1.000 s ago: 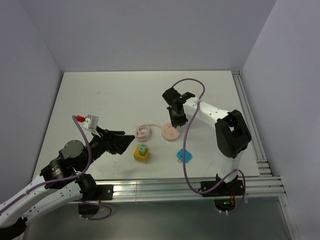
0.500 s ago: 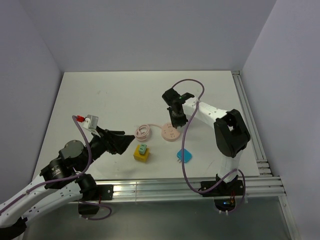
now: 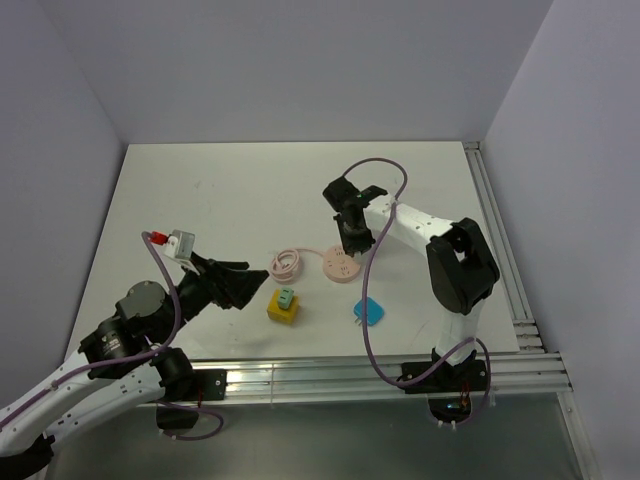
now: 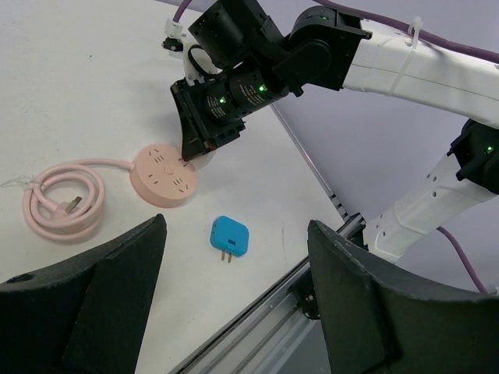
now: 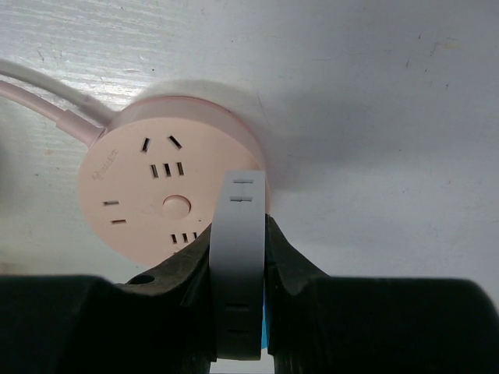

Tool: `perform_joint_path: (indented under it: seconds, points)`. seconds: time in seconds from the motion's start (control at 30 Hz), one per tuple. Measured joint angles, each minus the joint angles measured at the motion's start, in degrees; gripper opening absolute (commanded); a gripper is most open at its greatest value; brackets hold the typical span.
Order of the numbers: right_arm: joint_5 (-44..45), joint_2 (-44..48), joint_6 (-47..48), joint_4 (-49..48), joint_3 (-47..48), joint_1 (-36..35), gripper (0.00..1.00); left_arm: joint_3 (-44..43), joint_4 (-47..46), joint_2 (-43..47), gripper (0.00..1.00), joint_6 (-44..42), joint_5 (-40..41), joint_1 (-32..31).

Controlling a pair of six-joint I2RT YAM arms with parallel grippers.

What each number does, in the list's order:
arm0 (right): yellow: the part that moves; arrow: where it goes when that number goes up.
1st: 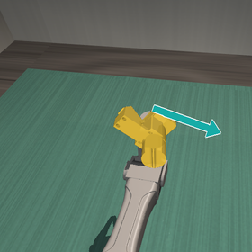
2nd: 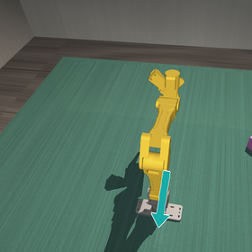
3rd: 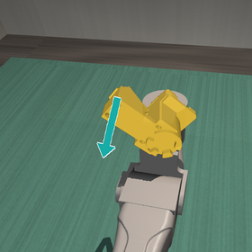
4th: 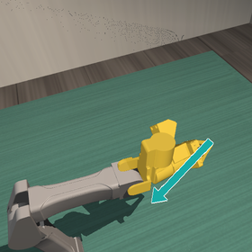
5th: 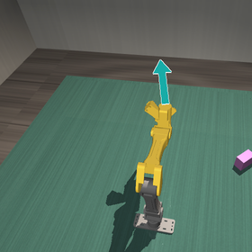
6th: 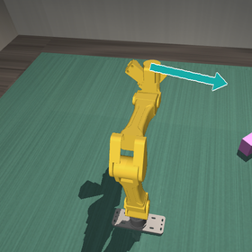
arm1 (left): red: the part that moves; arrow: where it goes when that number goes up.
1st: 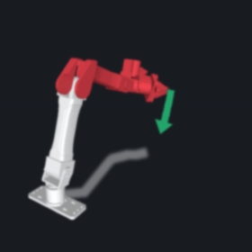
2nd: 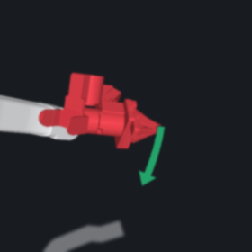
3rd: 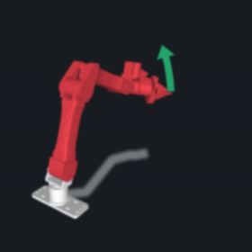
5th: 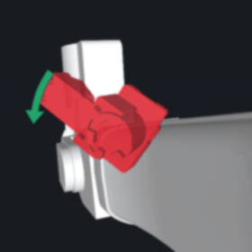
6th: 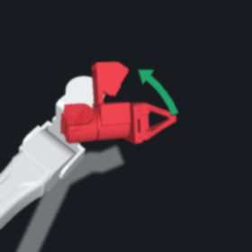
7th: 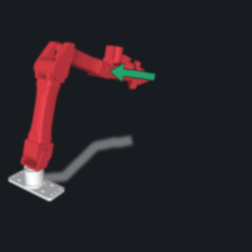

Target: Insert the plug

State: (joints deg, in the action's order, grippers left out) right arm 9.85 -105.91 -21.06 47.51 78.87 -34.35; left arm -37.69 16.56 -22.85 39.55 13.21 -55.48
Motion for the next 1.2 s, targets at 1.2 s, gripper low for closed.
perform_joint_path:
  seconds: [1.2]
  points:
    - [0.28,2.29,-1.62,-9.05,-6.71,-0.92,0.00,0.02,-0.02,0.15,0.79,0.09,-0.07,0.00]
